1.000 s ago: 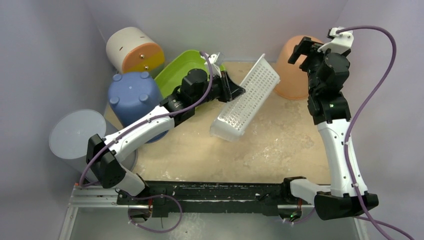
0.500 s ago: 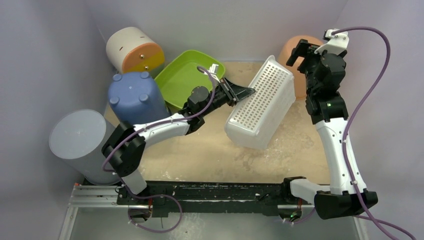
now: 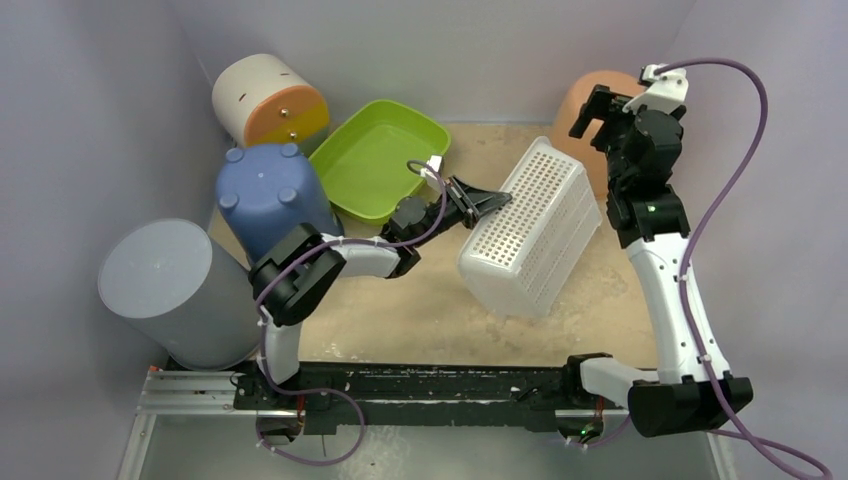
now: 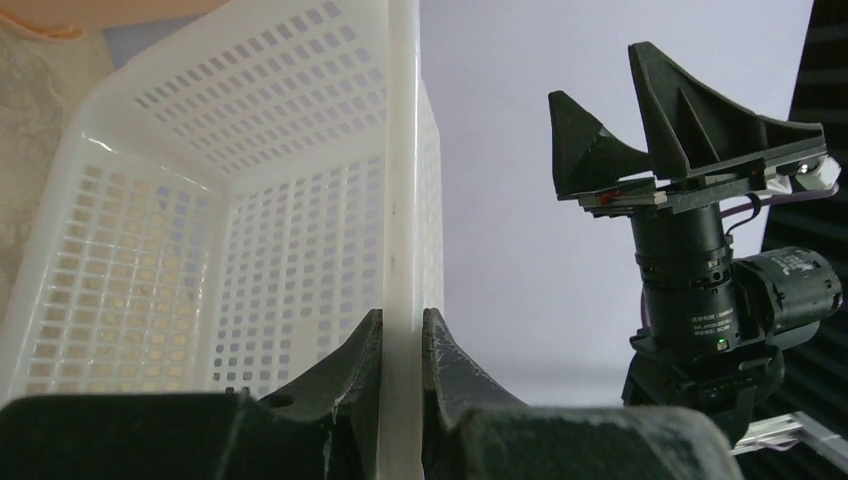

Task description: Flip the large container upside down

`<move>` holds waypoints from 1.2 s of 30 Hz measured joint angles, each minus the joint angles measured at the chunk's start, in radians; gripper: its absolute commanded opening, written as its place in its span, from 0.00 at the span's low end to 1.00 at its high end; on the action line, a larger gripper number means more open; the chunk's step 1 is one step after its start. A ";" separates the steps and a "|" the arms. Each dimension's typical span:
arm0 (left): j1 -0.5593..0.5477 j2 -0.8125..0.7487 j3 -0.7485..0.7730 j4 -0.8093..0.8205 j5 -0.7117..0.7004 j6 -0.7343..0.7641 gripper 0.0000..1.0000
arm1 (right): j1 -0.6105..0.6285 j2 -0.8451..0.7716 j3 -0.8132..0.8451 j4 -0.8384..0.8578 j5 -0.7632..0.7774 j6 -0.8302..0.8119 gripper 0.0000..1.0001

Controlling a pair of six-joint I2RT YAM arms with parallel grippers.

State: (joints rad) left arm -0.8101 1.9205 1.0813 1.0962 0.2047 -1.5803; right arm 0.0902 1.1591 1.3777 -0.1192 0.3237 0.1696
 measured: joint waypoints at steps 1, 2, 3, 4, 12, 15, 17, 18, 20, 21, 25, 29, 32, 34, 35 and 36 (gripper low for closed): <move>0.000 0.015 -0.005 0.018 0.000 -0.017 0.00 | 0.000 0.001 -0.003 0.001 0.000 0.000 1.00; 0.000 0.033 -0.010 0.041 0.004 -0.040 0.00 | 0.000 0.003 -0.007 0.004 0.000 0.000 1.00; 0.001 0.050 -0.014 0.067 0.008 -0.063 0.00 | -0.001 0.006 -0.009 0.006 0.000 0.000 1.00; 0.001 0.067 -0.016 0.092 0.012 -0.086 0.00 | -0.002 0.012 -0.011 0.010 0.000 0.000 1.00; 0.014 0.103 -0.068 0.159 0.041 -0.113 0.00 | -0.006 0.048 -0.039 0.027 -0.009 0.002 1.00; 0.031 0.103 -0.093 0.108 0.050 -0.057 0.00 | -0.006 0.056 -0.053 0.031 -0.022 0.003 1.00; 0.039 0.103 -0.102 0.057 0.050 -0.021 0.00 | -0.006 0.064 -0.061 0.037 -0.029 0.003 1.00; 0.044 0.103 -0.104 0.034 0.050 -0.002 0.01 | -0.006 0.068 -0.063 0.040 -0.031 0.003 1.00; 0.055 0.103 -0.105 0.006 0.050 0.033 0.04 | -0.006 0.077 -0.068 0.051 -0.035 0.003 1.00; 0.060 0.103 -0.105 -0.003 0.050 0.050 0.05 | -0.006 0.080 -0.070 0.055 -0.038 0.004 1.00; 0.069 0.103 -0.103 -0.036 0.051 0.107 0.11 | -0.006 0.091 -0.077 0.058 -0.052 0.006 1.00; 0.071 0.113 -0.086 -0.085 0.045 0.169 0.14 | -0.006 0.092 -0.077 0.062 -0.054 0.007 1.00; 0.073 0.126 -0.074 -0.123 0.030 0.224 0.15 | -0.006 0.092 -0.077 0.067 -0.056 0.007 1.00; 0.077 0.138 -0.067 -0.146 0.021 0.258 0.16 | -0.006 0.092 -0.077 0.070 -0.057 0.007 1.00; 0.081 0.143 -0.063 -0.154 0.016 0.270 0.16 | -0.006 0.092 -0.077 0.071 -0.057 0.007 1.00; 0.084 0.148 -0.061 -0.161 0.010 0.286 0.16 | -0.006 0.092 -0.077 0.072 -0.057 0.007 1.00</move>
State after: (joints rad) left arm -0.7265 2.0689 1.0206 0.9348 0.2150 -1.2938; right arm 0.0837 1.2514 1.3003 -0.0475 0.2668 0.1768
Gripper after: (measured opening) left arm 0.163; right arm 0.998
